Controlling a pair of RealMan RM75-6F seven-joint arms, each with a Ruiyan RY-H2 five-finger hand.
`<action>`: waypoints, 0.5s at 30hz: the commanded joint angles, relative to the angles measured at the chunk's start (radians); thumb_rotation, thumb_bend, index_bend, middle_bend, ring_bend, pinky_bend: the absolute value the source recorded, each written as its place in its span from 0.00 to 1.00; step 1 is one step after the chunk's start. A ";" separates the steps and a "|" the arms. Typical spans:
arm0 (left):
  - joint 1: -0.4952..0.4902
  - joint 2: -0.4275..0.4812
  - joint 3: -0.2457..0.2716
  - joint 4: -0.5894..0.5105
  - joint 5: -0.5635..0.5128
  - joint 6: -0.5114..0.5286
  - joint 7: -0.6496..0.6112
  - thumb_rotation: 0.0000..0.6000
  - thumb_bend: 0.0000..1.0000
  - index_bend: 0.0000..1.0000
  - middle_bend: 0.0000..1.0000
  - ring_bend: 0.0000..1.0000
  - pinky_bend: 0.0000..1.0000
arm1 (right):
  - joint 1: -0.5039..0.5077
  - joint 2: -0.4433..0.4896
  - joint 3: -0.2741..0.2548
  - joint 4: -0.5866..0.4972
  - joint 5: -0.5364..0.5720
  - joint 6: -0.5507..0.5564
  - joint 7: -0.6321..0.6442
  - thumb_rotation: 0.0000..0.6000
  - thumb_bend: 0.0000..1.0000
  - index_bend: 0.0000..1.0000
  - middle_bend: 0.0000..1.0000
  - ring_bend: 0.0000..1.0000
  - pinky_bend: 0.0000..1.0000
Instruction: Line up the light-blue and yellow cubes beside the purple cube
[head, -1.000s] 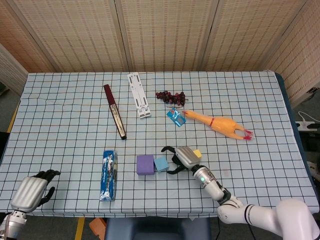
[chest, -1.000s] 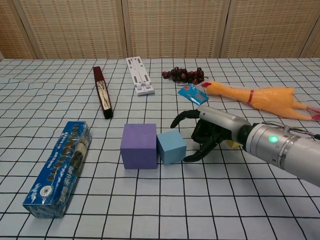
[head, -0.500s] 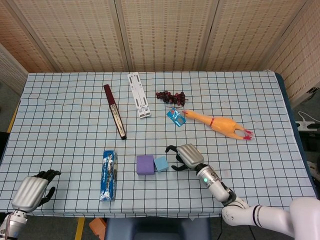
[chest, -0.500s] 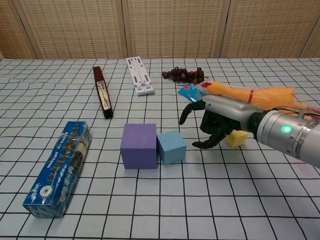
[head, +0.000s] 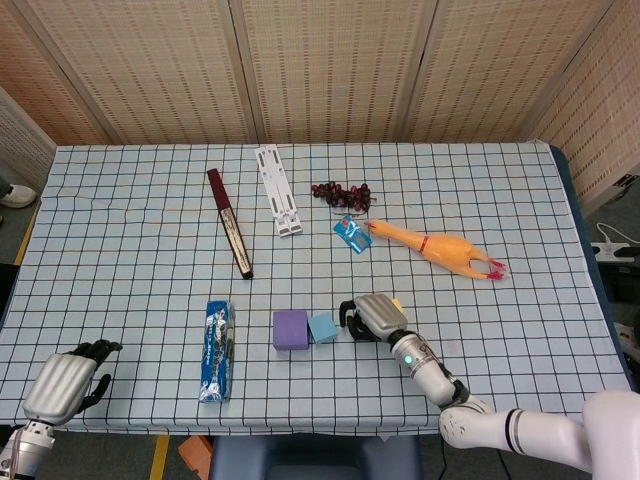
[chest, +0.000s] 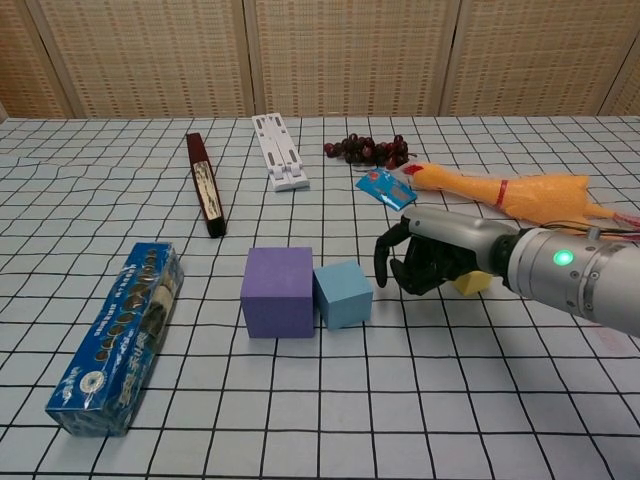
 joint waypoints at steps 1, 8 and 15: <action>0.000 0.000 -0.001 0.000 -0.001 0.000 -0.001 1.00 0.47 0.30 0.31 0.36 0.65 | 0.004 0.001 -0.002 0.007 -0.008 -0.018 0.026 1.00 0.67 0.55 0.97 0.88 1.00; 0.001 0.001 -0.001 0.000 0.000 0.003 -0.003 1.00 0.47 0.30 0.31 0.36 0.65 | 0.006 -0.004 -0.010 0.023 -0.029 -0.038 0.070 1.00 0.67 0.55 0.97 0.89 1.00; 0.001 0.002 0.000 0.000 0.002 0.004 -0.005 1.00 0.47 0.30 0.31 0.36 0.65 | 0.008 -0.014 -0.018 0.043 -0.055 -0.059 0.114 1.00 0.67 0.55 0.97 0.89 1.00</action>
